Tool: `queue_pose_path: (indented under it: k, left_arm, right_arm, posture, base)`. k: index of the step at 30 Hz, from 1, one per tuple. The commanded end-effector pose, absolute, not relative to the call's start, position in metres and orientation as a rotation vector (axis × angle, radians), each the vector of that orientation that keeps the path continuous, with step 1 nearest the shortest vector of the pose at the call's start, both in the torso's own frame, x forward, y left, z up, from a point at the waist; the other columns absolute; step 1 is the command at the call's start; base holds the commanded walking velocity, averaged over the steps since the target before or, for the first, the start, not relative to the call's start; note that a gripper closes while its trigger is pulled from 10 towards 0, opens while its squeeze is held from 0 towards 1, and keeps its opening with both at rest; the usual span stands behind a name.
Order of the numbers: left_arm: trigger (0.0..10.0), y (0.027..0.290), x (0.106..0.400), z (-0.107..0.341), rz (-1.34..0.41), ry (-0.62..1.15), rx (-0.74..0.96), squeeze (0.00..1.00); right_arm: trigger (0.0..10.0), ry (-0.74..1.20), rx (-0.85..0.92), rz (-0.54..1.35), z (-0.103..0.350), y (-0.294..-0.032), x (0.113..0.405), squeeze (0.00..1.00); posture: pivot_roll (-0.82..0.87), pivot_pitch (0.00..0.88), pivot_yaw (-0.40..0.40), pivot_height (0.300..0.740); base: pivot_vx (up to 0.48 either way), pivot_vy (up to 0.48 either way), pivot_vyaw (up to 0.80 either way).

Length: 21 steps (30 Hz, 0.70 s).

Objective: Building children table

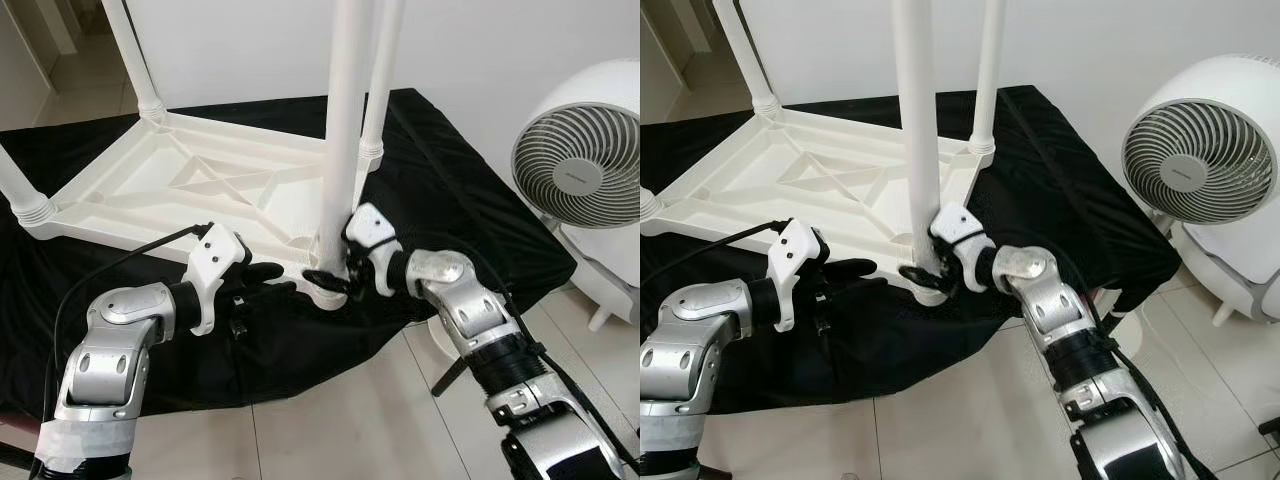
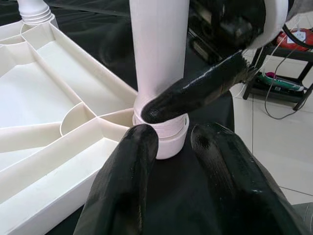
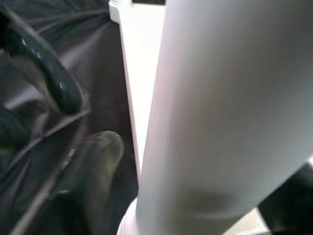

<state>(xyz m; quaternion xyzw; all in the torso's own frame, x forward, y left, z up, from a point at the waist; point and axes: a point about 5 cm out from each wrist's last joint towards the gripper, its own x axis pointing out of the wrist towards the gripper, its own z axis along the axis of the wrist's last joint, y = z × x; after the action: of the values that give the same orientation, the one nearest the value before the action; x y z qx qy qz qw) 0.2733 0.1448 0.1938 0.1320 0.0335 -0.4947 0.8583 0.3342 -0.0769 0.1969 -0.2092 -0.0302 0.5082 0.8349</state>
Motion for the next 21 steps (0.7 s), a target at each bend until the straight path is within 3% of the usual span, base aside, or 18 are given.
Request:
queue_pose_path:
  k: [1, 5, 6, 15, 16, 17, 21]
  left_arm:
    - [10.0, 0.152, 0.278, 0.196, -0.866, 0.050, 0.280, 0.00]
    - [10.0, 0.152, 0.278, 0.195, -0.866, 0.051, 0.279, 0.00]
    - [10.0, 0.152, 0.278, 0.196, -0.866, 0.052, 0.278, 0.00]
    - [10.0, 0.151, 0.278, 0.195, -0.862, 0.052, 0.277, 0.00]
    - [10.0, 0.152, 0.278, 0.195, -0.861, 0.052, 0.277, 0.00]
    - [10.0, 0.152, 0.278, 0.195, -0.859, 0.053, 0.276, 0.00]
    - [10.0, 0.153, 0.277, 0.195, -0.858, 0.054, 0.276, 0.00]
  right_arm:
    - [10.0, -0.064, -0.436, 1.131, 0.198, -0.069, 0.332, 1.00]
    - [10.0, -0.027, -0.426, 1.184, 0.191, -0.067, 0.330, 1.00]
    - [10.0, -0.005, -0.429, 1.220, 0.188, -0.065, 0.328, 0.00]
    - [10.0, 0.073, -0.485, 1.246, 0.177, -0.058, 0.334, 0.00]
    - [3.0, 0.084, -0.479, 1.228, 0.176, -0.059, 0.336, 0.00]
    - [0.0, 0.092, -0.446, 1.217, 0.176, -0.059, 0.337, 0.00]
    - [0.0, 0.101, -0.405, 1.190, 0.177, -0.060, 0.339, 0.00]
  posture:
    - [-0.04, 0.089, 0.041, 0.740]
    - [-0.04, 0.089, 0.041, 0.740]
    - [-0.04, 0.094, 0.041, 0.740]
    - [-0.04, 0.093, 0.038, 0.740]
    - [-0.04, 0.093, 0.036, 0.740]
    - [-0.04, 0.093, 0.036, 0.740]
    - [-0.04, 0.093, 0.036, 0.740]
  base:
    - [0.000, 0.000, 0.00]
    - [0.000, 0.000, 0.00]
    - [0.000, 0.000, 0.00]
    - [0.000, 0.000, 0.00]
    - [0.000, 0.000, 0.00]
    - [0.000, 0.000, 0.00]
    - [0.000, 0.000, 0.00]
